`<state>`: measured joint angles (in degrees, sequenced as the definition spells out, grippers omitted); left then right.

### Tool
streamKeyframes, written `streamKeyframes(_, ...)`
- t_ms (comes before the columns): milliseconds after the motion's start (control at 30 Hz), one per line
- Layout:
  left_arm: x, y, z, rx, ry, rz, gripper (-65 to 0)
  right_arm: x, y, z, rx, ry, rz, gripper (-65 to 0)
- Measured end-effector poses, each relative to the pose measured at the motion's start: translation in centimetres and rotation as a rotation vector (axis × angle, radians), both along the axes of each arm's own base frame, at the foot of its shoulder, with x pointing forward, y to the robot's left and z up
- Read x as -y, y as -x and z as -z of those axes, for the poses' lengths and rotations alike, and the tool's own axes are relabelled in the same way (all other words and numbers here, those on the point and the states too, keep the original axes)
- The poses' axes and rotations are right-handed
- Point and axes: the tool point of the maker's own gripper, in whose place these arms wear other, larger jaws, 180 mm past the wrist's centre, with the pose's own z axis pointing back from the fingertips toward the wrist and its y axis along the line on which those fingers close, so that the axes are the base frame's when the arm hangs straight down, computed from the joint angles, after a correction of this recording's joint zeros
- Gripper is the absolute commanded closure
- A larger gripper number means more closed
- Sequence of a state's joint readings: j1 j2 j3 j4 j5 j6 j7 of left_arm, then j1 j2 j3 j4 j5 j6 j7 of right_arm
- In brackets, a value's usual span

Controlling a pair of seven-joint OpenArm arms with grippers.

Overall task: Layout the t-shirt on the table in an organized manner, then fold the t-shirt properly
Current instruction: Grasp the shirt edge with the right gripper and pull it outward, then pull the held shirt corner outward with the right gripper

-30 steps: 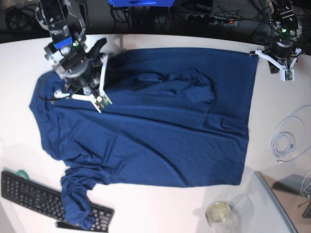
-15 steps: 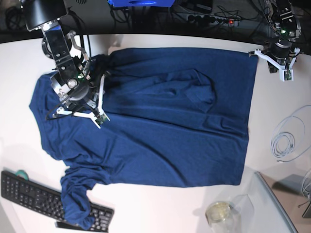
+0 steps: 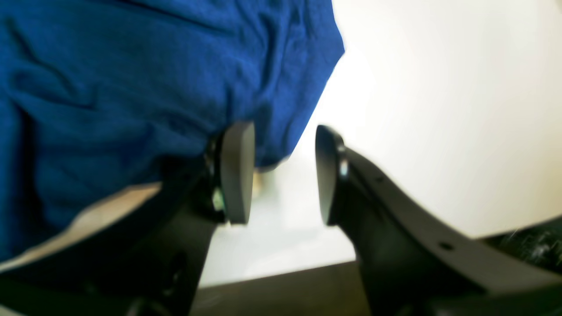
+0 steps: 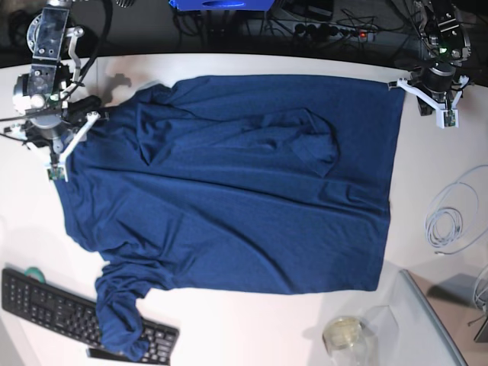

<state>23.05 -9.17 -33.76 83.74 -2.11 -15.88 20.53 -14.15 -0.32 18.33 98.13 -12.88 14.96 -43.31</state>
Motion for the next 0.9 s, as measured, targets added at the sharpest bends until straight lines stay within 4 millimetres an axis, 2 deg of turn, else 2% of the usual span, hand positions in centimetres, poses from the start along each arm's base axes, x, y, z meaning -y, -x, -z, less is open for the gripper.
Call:
streamKeyframes(133,0.1,-0.3,0.1,0.004,0.004,-0.002,0.0,3.3,-0.3,1.5,0.023,-0.003,0.103,-21.5)
streamKeyframes(200,0.0,-0.3,0.6,-0.001,0.015,-0.010,0.0,4.1,-0.2,2.7,0.000,-0.017,0.137,-21.5)
streamKeyframes(333,0.0,0.4,1.9,-0.032,0.036,-0.028,0.0,3.4,-0.2,4.6,-0.044,-0.066,0.154,-21.5)
streamKeyframes(467,0.1,1.0,3.4,-0.064,0.061,-0.048,0.0,3.5,-0.5,4.7,-0.042,-0.065,0.153,-21.5)
streamKeyframes(600,-0.2,0.9,3.6,-0.053,0.068,-0.056,0.0,3.4,-0.5,4.9,-0.048,-0.069,0.154,-21.0)
streamKeyframes(667,-0.6,0.7,3.8,-0.056,0.061,-0.056,0.0,3.3,-0.3,5.5,-0.062,-0.077,0.154,-14.3)
streamKeyframes(733,-1.1,0.4,3.8,-0.054,0.057,-0.064,0.0,3.3,-0.4,6.1,-0.073,-0.090,0.154,-1.7)
streamKeyframes(767,-1.2,0.3,3.7,-0.048,0.063,-0.068,0.0,3.6,-0.5,6.4,-0.078,-0.091,0.152,0.0)
streamKeyframes(900,-1.8,0.7,3.8,-0.059,0.055,-0.068,0.0,5.0,0.1,6.3,-0.094,-0.056,0.150,0.0)
